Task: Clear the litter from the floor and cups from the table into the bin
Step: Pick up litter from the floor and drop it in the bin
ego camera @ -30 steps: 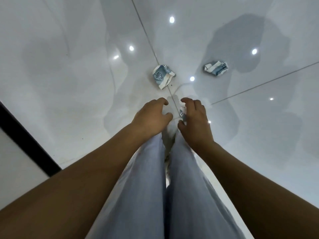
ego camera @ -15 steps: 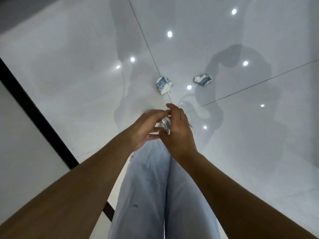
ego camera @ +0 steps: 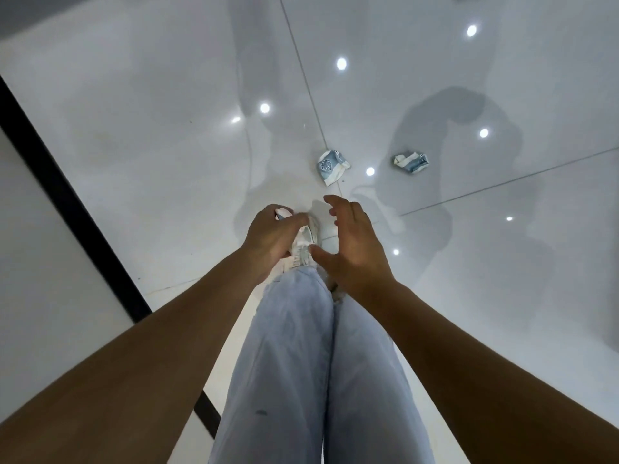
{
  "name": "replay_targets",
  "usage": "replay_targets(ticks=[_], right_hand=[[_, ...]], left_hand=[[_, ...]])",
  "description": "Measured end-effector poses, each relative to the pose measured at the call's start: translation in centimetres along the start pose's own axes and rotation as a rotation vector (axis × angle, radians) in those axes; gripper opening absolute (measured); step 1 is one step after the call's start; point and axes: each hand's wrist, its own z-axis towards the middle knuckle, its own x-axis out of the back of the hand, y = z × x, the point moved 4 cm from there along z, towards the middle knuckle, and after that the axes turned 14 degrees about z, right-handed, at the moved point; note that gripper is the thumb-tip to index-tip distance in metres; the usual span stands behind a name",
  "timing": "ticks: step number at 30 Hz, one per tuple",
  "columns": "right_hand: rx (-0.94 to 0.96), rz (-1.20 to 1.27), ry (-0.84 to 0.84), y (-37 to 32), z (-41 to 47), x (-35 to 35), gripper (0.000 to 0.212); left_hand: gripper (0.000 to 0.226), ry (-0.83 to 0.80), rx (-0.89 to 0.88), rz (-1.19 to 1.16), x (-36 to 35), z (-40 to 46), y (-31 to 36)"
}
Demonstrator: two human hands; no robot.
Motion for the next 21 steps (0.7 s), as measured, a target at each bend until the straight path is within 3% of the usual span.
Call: replay_targets(ticks=[8, 16, 21], right_hand=[[-0.107, -0.355, 0.024, 7.3, 9.6, -0.7, 0.066], [0.018, -0.588, 0.033, 12.6, 19.0, -4.3, 0.081], [0.039, -0.626, 0.041, 15.3, 20.1, -4.6, 0.061]], left_hand=[[0.034, 0.259, -0.344, 0.561, 1.0, 8.4, 0.5], [0.045, 0.26, -0.5, 0.973, -2.0, 15.4, -0.7], [0.048, 0.312, -0.594, 1.172, -3.1, 17.3, -1.4]])
